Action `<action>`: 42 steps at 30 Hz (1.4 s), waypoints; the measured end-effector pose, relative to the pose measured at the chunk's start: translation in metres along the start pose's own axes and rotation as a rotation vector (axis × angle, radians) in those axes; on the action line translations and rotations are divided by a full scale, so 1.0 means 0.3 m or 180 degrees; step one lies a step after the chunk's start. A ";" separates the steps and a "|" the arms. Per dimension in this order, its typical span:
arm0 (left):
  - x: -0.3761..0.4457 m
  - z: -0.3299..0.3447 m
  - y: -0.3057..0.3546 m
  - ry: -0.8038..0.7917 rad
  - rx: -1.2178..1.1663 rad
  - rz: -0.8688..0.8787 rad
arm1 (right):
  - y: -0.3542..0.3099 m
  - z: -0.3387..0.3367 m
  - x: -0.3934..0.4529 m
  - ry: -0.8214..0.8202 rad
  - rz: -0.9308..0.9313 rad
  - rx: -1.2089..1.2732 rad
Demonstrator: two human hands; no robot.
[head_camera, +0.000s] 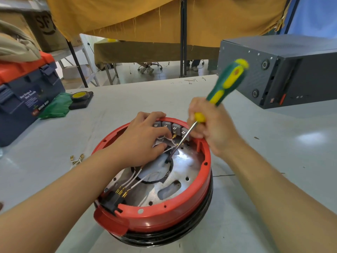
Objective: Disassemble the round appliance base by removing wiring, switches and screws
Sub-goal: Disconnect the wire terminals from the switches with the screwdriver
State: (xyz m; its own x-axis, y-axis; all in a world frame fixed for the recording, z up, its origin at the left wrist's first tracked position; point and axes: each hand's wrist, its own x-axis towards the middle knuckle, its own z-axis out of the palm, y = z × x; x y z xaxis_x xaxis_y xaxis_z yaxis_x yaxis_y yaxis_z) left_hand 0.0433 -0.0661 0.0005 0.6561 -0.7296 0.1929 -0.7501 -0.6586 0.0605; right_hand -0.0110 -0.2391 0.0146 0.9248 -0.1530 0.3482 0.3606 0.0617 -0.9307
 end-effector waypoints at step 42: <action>-0.003 -0.001 -0.007 -0.0004 -0.0047 0.0011 | -0.101 -0.090 -0.002 -0.0070 -0.0564 -0.1661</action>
State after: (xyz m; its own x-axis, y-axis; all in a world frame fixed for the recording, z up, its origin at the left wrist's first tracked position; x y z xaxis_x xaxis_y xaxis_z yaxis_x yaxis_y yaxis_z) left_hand 0.0442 -0.0642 0.0006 0.6537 -0.7320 0.1920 -0.7534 -0.6533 0.0745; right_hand -0.0258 -0.2675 0.0396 0.8598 -0.0955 0.5016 0.4083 -0.4611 -0.7878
